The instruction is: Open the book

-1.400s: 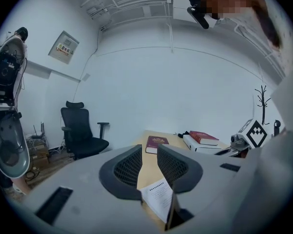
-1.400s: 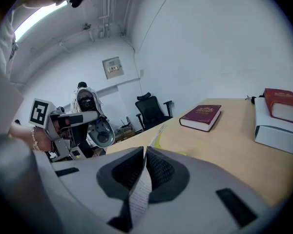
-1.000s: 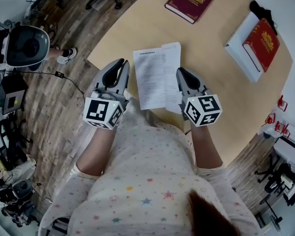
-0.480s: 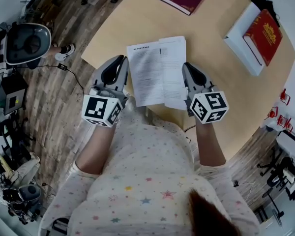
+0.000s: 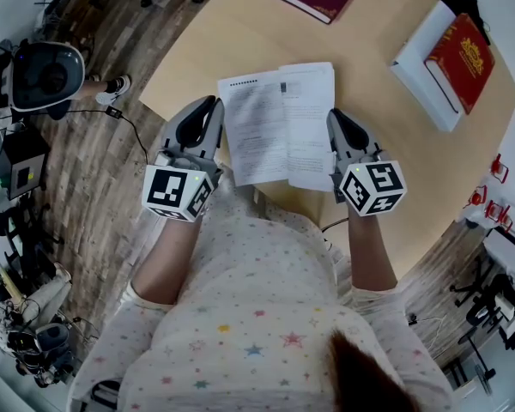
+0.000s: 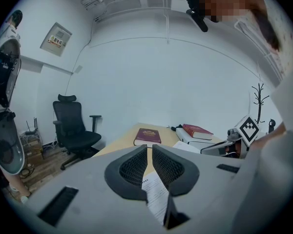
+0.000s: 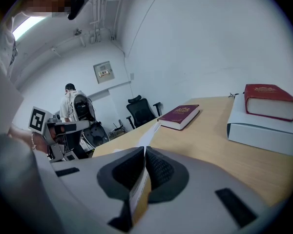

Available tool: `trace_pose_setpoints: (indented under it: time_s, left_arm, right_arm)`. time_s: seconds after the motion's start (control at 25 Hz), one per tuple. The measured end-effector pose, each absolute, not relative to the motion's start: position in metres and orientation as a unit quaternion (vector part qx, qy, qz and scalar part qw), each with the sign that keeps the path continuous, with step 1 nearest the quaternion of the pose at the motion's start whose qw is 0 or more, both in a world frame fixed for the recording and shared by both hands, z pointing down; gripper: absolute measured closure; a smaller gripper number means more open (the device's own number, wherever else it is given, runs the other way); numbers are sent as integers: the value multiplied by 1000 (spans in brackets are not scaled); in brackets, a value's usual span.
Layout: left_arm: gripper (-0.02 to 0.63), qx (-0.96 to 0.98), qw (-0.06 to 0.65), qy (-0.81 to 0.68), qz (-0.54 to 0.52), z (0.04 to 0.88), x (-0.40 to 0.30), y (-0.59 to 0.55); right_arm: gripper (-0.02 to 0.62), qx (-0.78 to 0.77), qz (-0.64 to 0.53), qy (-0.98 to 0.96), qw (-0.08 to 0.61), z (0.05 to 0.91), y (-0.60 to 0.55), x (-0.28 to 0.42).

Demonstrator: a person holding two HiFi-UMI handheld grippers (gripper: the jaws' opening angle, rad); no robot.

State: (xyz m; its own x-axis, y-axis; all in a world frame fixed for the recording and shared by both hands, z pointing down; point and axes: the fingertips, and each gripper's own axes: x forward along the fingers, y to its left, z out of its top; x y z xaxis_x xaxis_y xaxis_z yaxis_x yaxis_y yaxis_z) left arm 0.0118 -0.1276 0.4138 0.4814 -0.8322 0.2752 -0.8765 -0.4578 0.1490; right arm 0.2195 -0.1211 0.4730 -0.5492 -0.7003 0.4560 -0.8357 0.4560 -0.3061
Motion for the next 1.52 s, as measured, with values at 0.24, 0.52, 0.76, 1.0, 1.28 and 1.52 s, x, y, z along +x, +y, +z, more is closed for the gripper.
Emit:
trace_pose_setpoints:
  time_s: [0.24,0.52,0.76,1.0,1.28,1.52]
  left_arm:
    - [568,851,138,-500,87,417,14,-128]
    - [568,851,139,-497,95,421,15,-130]
    - [568,853,140,-494,97,422,21,-131]
    - [568,851,139,-497,99,422,23,-132]
    - [568,847,141,-502,104,425,22,-132]
    - [568,845,143,-504,106,427,23,-132]
  right_arm:
    - [581,461,246,-841,142,476,-123,233]
    - [578,472,232,-834,166,483,-126,258]
    - [575,472,240,-832,168,494,-130,278]
    - [572,472,240,-827,188,511,-132,290]
    - [583,474,222,-819,235,535,-133,300]
    - [586,493,224,-803,248,549,-140,312]
